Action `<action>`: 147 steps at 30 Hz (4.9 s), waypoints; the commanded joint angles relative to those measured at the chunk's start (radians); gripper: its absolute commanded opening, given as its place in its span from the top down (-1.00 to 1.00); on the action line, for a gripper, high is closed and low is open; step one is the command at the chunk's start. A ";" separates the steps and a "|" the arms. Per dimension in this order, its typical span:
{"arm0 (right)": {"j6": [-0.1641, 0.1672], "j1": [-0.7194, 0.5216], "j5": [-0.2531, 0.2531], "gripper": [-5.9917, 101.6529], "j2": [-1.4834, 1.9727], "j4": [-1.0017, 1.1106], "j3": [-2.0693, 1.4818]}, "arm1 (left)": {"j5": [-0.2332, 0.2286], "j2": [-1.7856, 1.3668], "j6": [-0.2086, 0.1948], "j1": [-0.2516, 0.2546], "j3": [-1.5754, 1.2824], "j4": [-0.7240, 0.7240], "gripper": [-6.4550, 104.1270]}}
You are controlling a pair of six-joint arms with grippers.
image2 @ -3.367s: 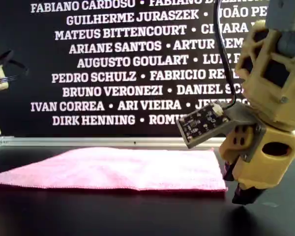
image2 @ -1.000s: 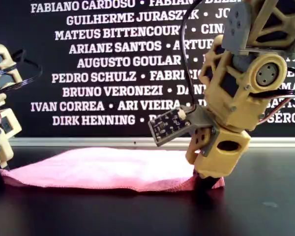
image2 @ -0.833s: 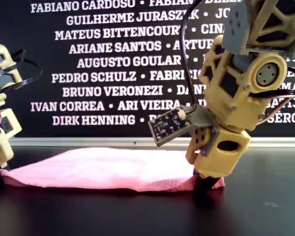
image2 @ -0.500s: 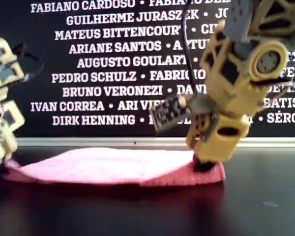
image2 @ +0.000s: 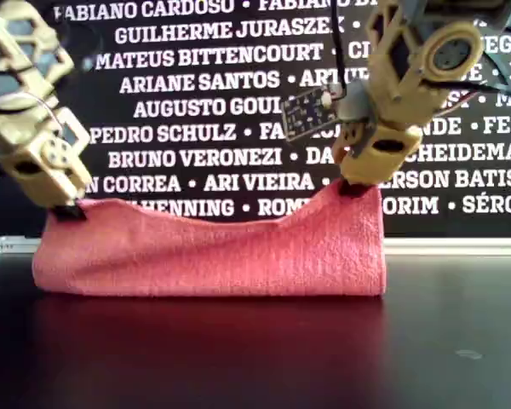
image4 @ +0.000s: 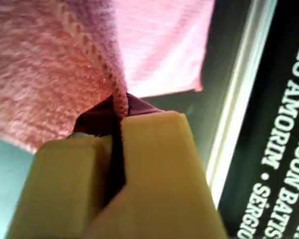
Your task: Fold a cloth
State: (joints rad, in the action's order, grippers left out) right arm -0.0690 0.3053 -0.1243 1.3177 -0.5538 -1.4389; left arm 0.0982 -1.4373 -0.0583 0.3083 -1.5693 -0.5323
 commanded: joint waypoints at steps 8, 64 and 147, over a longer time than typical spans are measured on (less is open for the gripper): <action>-0.003 0.000 -0.003 0.92 -0.371 0.035 0.609 | -0.002 0.383 0.005 -0.052 0.601 0.018 0.90; 0.012 -0.060 -0.002 0.11 -1.077 0.186 1.457 | -0.002 0.937 0.005 -0.144 1.331 0.021 0.02; 0.084 -0.110 0.112 -0.07 1.796 0.123 -1.430 | -0.003 -1.666 0.081 -0.140 -1.335 0.207 -0.02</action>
State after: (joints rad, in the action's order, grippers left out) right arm 0.0230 0.2056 -0.0107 3.0787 -0.5262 -2.8578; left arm 0.0920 -3.0726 0.0138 0.1902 -2.8870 -0.3758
